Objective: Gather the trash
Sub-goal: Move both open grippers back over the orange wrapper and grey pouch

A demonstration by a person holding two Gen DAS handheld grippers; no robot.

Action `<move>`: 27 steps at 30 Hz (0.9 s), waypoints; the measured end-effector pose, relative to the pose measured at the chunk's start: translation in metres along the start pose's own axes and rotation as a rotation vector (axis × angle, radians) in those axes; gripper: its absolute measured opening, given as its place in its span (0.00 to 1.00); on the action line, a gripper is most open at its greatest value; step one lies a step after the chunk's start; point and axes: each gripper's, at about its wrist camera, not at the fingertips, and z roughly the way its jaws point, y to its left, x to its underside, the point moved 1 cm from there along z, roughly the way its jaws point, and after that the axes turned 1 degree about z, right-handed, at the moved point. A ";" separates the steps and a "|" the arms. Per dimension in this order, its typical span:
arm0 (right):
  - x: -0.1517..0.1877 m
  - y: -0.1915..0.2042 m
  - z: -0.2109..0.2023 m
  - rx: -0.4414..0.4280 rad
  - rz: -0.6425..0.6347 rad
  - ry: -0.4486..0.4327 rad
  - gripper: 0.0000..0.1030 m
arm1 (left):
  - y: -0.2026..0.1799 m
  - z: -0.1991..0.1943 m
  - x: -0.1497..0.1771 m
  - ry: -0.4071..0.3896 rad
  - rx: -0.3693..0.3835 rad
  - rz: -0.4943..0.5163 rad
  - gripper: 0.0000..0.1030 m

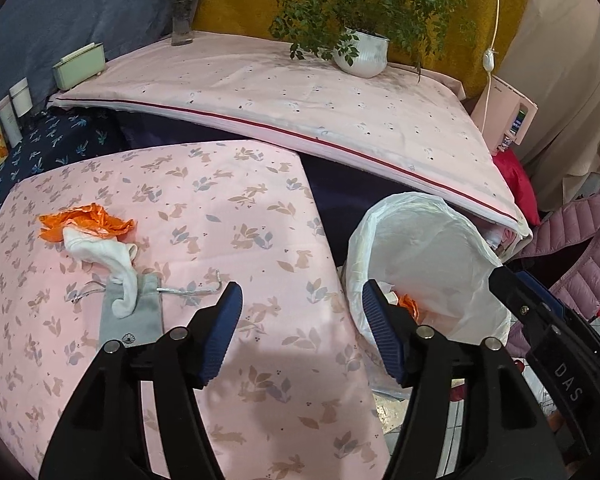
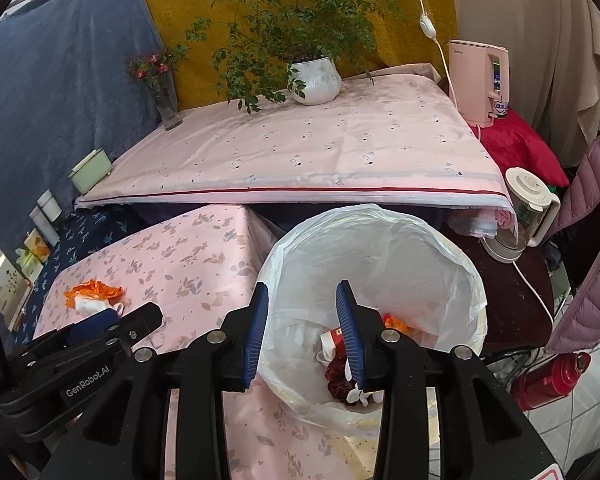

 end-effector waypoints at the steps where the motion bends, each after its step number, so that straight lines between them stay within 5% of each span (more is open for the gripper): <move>1: 0.001 0.004 0.000 -0.004 -0.005 0.002 0.34 | 0.006 -0.001 0.001 -0.001 -0.004 -0.008 0.57; 12: 0.019 0.060 0.004 -0.049 -0.082 0.026 0.45 | 0.072 -0.009 0.016 0.006 -0.045 -0.109 0.60; 27: 0.046 0.142 0.033 -0.129 -0.186 0.101 0.45 | 0.185 -0.014 0.039 0.017 -0.128 -0.281 0.71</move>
